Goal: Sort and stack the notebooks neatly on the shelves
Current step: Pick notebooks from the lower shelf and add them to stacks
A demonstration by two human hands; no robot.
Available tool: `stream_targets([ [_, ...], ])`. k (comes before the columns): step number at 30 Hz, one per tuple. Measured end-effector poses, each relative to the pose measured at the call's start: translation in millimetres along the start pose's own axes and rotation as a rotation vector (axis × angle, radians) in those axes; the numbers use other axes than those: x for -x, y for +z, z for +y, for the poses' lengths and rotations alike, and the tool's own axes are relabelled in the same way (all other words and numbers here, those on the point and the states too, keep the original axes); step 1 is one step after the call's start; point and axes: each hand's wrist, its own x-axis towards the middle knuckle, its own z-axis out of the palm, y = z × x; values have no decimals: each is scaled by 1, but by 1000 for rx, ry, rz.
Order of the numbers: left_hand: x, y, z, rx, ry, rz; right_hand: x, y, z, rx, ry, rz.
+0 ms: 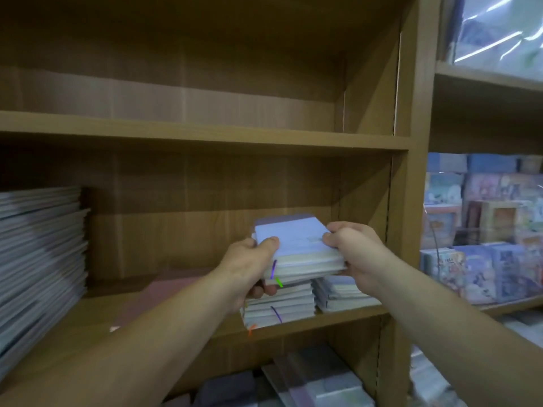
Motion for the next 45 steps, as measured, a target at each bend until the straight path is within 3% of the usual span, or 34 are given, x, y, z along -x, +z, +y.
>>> stream_targets([
  [6, -10, 26, 5, -51, 3, -10, -11, -24, 14, 101, -57, 7],
  [13, -16, -12, -5, -133, 123, 185, -31, 14, 20, 188, -196, -112],
  [17, -20, -32, -19, -547, 218, 255, -39, 24, 31, 276, -253, -235],
  [20, -16, -36, -19, -755, 271, 226, -35, 22, 43, 406, -321, -165],
  [23, -6, -45, -15, -919, 332, 180, -33, 10, 46, 345, -230, -231],
  [25, 4, -52, -25, -845, 352, 101, -32, 1, 51, 294, -106, -409],
  [27, 11, -54, -41, -801, 393, 69, -30, -1, 59, 287, -93, -457],
  [33, 1, -55, -66, -532, 383, 146, -29, 21, 79, 239, -293, -250],
  [36, -1, -50, -68, -570, 381, 147, -29, 26, 80, 299, -307, -157],
  [41, -3, -48, -68, -609, 372, 141, -27, 25, 83, 309, -274, -219],
  [45, -5, -48, -69, -583, 387, 131, -25, 24, 91, 342, -318, -132],
])
